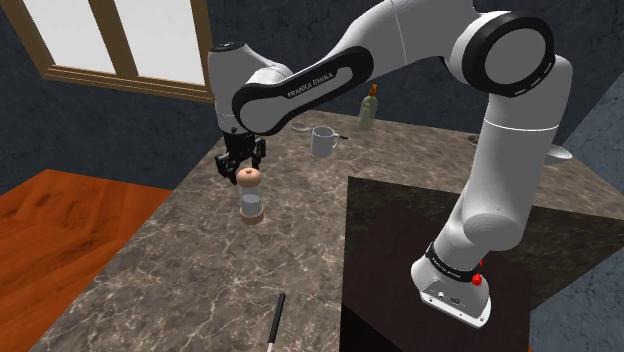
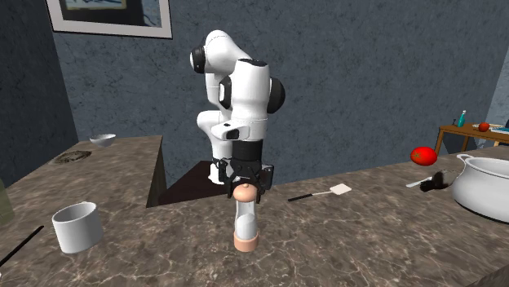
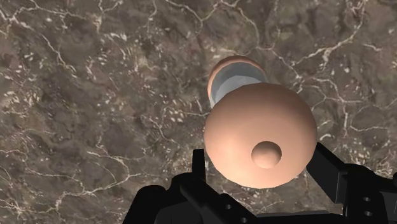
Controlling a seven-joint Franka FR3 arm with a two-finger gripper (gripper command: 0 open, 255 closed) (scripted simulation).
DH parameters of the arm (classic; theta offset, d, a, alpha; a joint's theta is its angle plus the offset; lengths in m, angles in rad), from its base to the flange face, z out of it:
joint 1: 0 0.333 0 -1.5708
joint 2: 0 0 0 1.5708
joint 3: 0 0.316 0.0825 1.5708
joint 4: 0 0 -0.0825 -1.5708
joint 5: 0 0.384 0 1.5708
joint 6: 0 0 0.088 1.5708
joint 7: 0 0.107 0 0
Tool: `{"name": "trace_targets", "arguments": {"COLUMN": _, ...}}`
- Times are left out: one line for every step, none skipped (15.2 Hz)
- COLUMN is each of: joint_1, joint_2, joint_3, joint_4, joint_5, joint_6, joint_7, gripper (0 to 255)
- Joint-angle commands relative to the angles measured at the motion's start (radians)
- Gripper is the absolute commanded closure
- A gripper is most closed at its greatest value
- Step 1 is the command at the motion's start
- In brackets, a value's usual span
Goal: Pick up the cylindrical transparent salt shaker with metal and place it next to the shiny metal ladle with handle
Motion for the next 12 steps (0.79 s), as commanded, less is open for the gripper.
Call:
{"name": "trace_targets", "arguments": {"joint_1": 0.000, "joint_2": 0.001, "joint_3": 0.000, "joint_4": -0.001, "joint_5": 0.000, "joint_6": 0.000, "joint_7": 0.000, "gripper": 255}}
{"name": "trace_targets", "arguments": {"joint_1": 0.000, "joint_2": 0.001, "joint_3": 0.000, "joint_4": 0.000, "joint_5": 0.000, "joint_6": 0.000, "joint_7": 0.000, "gripper": 255}}
{"name": "trace_targets", "arguments": {"joint_1": 0.000, "joint_2": -0.004, "joint_3": 0.001, "joint_4": 0.007, "joint_5": 0.003, "joint_6": -0.012, "joint_7": -0.003, "gripper": 255}}
{"name": "trace_targets", "arguments": {"joint_1": -0.001, "joint_2": -0.009, "joint_3": 0.002, "joint_4": 0.014, "joint_5": 0.006, "joint_6": -0.023, "joint_7": -0.005, "gripper": 255}}
{"name": "trace_targets", "arguments": {"joint_1": -0.001, "joint_2": -0.014, "joint_3": 0.003, "joint_4": 0.021, "joint_5": 0.009, "joint_6": -0.035, "joint_7": -0.008, "gripper": 255}}
{"name": "trace_targets", "arguments": {"joint_1": -0.002, "joint_2": -0.019, "joint_3": 0.003, "joint_4": 0.029, "joint_5": 0.012, "joint_6": -0.047, "joint_7": -0.010, "gripper": 255}}
{"name": "trace_targets", "arguments": {"joint_1": -0.002, "joint_2": -0.024, "joint_3": 0.004, "joint_4": 0.037, "joint_5": 0.015, "joint_6": -0.059, "joint_7": -0.013, "gripper": 255}}
{"name": "trace_targets", "arguments": {"joint_1": -0.002, "joint_2": -0.028, "joint_3": 0.005, "joint_4": 0.045, "joint_5": 0.017, "joint_6": -0.071, "joint_7": -0.015, "gripper": 255}}
{"name": "trace_targets", "arguments": {"joint_1": -0.002, "joint_2": -0.032, "joint_3": 0.005, "joint_4": 0.053, "joint_5": 0.020, "joint_6": -0.083, "joint_7": -0.018, "gripper": 255}}
{"name": "trace_targets", "arguments": {"joint_1": -0.003, "joint_2": -0.036, "joint_3": 0.006, "joint_4": 0.062, "joint_5": 0.022, "joint_6": -0.095, "joint_7": -0.020, "gripper": 255}}
{"name": "trace_targets", "arguments": {"joint_1": -0.003, "joint_2": -0.040, "joint_3": 0.006, "joint_4": 0.071, "joint_5": 0.024, "joint_6": -0.108, "joint_7": -0.022, "gripper": 255}}
{"name": "trace_targets", "arguments": {"joint_1": -0.003, "joint_2": -0.043, "joint_3": 0.007, "joint_4": 0.080, "joint_5": 0.027, "joint_6": -0.120, "joint_7": -0.024, "gripper": 255}}
